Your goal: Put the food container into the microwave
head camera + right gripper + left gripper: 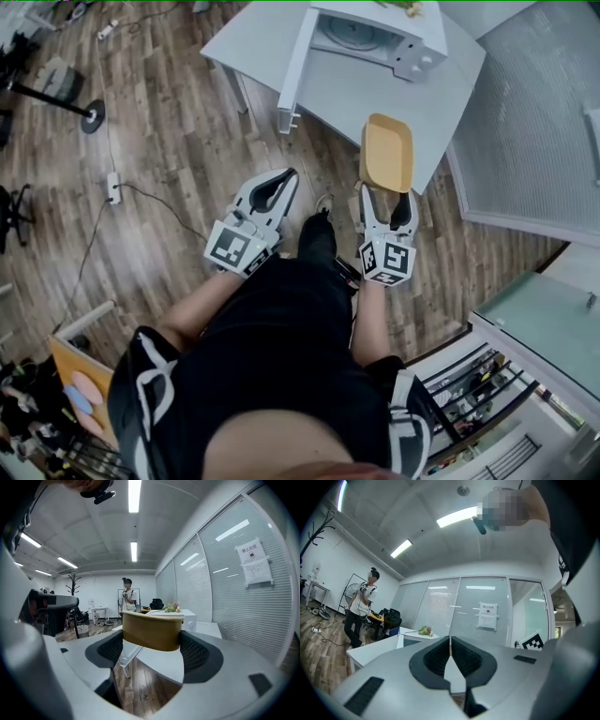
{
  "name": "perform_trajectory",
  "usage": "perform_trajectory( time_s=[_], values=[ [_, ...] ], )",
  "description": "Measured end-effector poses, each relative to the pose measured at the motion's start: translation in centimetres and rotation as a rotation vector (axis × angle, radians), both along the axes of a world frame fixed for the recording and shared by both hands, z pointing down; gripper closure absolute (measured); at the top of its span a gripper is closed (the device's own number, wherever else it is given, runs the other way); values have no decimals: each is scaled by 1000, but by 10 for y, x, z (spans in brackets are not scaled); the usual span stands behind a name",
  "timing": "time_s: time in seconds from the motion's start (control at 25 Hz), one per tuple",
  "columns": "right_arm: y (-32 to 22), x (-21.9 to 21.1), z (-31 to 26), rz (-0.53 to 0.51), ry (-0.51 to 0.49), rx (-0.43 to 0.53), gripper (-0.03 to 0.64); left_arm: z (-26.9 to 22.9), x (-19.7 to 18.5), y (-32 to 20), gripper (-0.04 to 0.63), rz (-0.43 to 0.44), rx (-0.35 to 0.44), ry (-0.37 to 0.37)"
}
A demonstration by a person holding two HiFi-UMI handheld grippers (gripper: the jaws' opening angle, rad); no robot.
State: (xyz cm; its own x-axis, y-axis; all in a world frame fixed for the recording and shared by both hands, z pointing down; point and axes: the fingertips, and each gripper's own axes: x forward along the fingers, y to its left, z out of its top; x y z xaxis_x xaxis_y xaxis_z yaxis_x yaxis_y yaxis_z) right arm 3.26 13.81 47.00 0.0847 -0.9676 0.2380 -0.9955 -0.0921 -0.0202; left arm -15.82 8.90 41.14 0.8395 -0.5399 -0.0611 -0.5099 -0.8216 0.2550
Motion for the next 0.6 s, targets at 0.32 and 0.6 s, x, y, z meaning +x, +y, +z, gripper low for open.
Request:
perform_trajectory(
  time_s=[0.32,0.6],
  values=[
    [-101,90,20,-129,18,-17,219,-3,97,-70,563,-74,28,-20],
    [-187,152,45,-234,-4,-44,219,-9,169,-122,563,-159,39,-26]
  ],
)
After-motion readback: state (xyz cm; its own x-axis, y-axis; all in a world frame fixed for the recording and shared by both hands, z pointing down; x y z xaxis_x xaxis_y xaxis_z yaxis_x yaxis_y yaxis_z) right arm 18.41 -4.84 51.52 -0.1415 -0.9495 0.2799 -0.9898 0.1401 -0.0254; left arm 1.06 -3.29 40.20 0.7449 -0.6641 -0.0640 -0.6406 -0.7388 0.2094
